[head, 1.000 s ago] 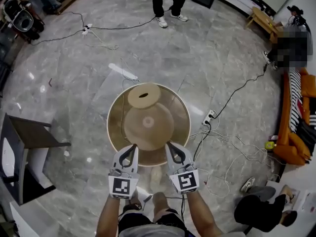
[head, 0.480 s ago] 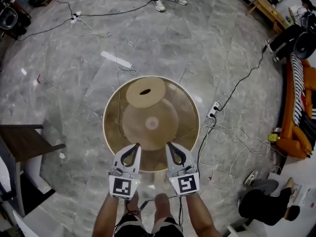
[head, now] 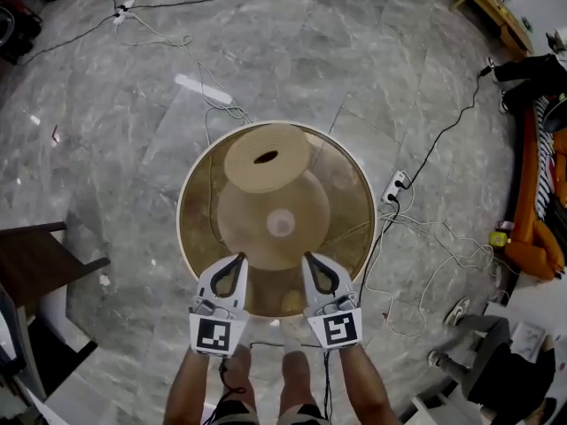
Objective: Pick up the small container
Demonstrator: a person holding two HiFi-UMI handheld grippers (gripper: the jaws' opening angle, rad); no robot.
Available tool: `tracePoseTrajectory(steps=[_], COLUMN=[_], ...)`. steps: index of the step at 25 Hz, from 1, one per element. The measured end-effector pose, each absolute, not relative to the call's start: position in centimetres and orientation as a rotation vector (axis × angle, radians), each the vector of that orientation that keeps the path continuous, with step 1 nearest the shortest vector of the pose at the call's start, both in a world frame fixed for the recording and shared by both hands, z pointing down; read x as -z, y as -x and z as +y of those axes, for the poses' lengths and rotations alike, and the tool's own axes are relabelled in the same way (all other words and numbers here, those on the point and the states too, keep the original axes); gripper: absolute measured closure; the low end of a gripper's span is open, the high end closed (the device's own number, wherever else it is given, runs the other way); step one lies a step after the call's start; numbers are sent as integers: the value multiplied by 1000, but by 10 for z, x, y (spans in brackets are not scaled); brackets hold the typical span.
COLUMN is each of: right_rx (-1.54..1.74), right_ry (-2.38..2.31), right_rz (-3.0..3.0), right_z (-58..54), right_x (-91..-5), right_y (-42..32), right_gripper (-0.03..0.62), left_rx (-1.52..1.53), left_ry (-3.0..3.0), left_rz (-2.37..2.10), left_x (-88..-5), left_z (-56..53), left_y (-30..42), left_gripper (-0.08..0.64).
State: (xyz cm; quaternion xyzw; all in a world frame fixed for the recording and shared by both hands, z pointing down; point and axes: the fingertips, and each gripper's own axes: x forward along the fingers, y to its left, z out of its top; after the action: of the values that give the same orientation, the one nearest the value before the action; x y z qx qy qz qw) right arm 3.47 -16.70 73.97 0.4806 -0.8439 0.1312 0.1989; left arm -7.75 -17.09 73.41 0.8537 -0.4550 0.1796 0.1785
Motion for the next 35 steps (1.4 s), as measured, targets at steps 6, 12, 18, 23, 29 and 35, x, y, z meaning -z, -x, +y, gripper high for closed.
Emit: tracePoseTrajectory(steps=[6,12,18,23,29,35], right_rx=[-369,-406,-460,-465,-454,-457], right_ry=[-1341,-1327,-1285,-1250,-1245,-1259], right_rz=[-2368,-2389,-2378,-2365,-2357,-2354], right_z=[-178,-189,-199,-208,-222,-232], right_x=[-775,-802,-839,-862,-881,-892], right_y=[-24,-13,-4,6,12,19], right_gripper=[591,503,416,399,397,397], left_rx=[-531,-523,-529,-526,-530,-548], left_ry=[-2411,-2404,-2384,-2365,-2339,-2328], left_rz=[-1260,-1259,-1254,-1251,-1238,-1229], left_x=[-770,-788,-805,-818,-831,-841], left_z=[-175,-184,-187,-190,-191,-190], left_y=[81,88,94,101,104,110], left_gripper=[543,543,543,543,543,543])
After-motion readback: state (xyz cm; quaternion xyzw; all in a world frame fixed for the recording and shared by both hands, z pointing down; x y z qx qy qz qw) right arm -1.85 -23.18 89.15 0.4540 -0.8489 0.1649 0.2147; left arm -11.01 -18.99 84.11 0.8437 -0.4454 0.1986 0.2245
